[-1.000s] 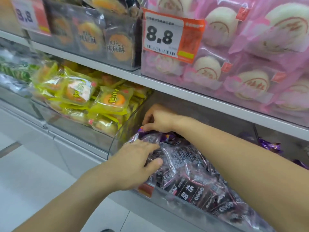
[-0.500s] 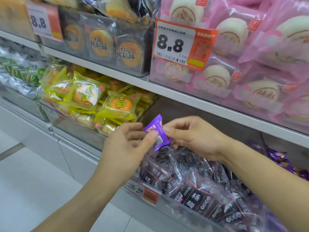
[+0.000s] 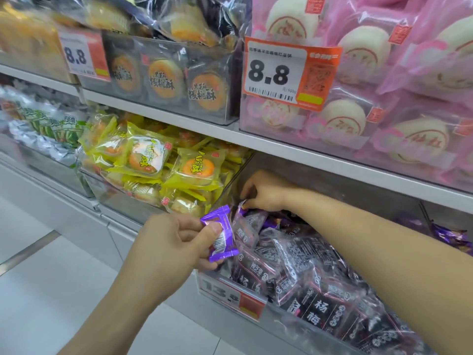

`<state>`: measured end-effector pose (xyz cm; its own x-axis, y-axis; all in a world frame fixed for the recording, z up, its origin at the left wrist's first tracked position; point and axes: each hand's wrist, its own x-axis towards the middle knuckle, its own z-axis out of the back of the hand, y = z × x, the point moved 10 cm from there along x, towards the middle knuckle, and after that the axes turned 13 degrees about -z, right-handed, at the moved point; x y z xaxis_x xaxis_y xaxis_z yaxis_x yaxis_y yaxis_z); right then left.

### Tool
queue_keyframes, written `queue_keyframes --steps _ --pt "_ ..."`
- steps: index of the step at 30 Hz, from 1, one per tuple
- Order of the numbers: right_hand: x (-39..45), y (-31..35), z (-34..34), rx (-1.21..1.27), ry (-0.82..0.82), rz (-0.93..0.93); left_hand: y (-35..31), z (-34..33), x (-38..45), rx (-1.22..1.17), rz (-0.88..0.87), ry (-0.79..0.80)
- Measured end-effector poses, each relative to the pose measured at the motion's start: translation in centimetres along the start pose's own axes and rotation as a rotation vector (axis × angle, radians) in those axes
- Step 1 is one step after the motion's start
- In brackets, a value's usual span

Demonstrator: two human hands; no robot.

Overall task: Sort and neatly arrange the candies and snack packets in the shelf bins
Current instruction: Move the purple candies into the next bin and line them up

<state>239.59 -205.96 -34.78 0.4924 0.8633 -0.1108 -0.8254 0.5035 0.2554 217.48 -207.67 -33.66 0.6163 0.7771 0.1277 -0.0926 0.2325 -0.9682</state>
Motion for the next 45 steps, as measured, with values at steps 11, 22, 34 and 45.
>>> queue_keyframes --steps 11,22,34,45 --pt "-10.9 -3.0 4.4 0.656 -0.166 -0.156 -1.5 -3.8 -0.6 -0.122 -0.083 0.109" --pt "-26.9 -10.9 4.3 1.411 -0.048 -0.364 -6.0 -13.0 -3.5 -0.243 -0.221 0.267" --pt "-34.7 -22.2 2.9 1.678 -0.186 -0.589 -8.3 -25.5 -6.8 -0.461 -0.136 0.535" --pt "-37.7 -26.8 2.2 1.794 -0.312 -0.674 -10.1 -32.0 -8.0 -0.363 -0.247 0.677"
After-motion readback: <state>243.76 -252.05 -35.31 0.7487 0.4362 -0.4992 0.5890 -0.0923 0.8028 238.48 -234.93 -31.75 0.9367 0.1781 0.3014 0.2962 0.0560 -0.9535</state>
